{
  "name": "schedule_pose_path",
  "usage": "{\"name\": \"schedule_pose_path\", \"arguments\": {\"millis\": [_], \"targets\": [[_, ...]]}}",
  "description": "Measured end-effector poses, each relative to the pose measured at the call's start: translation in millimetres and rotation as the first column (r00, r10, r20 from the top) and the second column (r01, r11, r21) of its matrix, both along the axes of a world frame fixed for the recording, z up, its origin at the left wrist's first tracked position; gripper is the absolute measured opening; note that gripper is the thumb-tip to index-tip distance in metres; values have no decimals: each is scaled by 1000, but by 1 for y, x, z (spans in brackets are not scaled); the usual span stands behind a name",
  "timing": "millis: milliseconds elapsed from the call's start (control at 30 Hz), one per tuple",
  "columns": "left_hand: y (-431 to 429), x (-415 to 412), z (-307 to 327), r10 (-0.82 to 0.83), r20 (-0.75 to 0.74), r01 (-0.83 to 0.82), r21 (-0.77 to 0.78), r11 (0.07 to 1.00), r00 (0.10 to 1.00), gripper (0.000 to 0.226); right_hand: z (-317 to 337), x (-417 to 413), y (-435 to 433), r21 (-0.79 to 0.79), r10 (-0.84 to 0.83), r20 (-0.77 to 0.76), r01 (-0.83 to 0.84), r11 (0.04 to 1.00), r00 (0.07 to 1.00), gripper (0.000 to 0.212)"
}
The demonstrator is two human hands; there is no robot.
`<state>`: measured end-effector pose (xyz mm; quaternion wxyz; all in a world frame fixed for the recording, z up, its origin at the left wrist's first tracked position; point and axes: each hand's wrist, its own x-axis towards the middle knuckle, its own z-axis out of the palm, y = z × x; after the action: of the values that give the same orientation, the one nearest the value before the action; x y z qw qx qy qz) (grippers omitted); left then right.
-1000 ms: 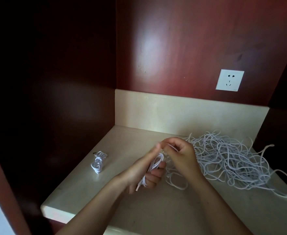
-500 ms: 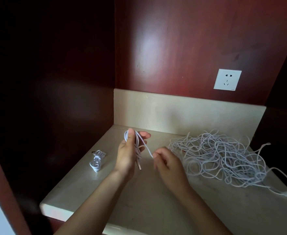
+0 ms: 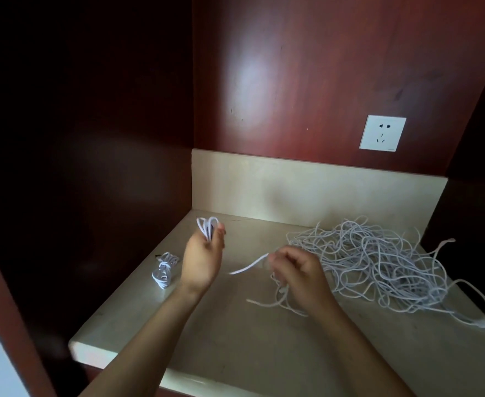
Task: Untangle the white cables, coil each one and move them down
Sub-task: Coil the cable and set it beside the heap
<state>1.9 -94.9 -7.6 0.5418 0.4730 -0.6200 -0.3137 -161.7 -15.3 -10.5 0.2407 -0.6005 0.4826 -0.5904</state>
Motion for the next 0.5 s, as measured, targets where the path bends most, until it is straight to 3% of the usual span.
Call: {"name": "schedule_pose_path", "arguments": {"millis": [67,133,233,333,400,500], "targets": [[12,-5,-3,-100,75,92,95,991,992,40,10,0,0,27,39,97,-41,999,995,30],[19,-12,-6,-261,22,253,185,950,965,39,15,0,-2,40,36,126,-41,998,991,27],[24,-18,-5,-479,-258,543,339,768,839,37,16,-5,-7,23,-41,109,39,999,993,27],[25,-11,-6,-597,-343,688,406,602,725,36,14,-13,-9,69,-98,54,95,993,994,28],[25,-8,-7,-604,-282,663,418,621,745,36,10,-15,-8,202,-98,22,91,975,995,28],[18,-8,-11,-432,-241,494,421,760,869,39,7,-16,-2,518,-5,77,-36,855,997,27]]}}
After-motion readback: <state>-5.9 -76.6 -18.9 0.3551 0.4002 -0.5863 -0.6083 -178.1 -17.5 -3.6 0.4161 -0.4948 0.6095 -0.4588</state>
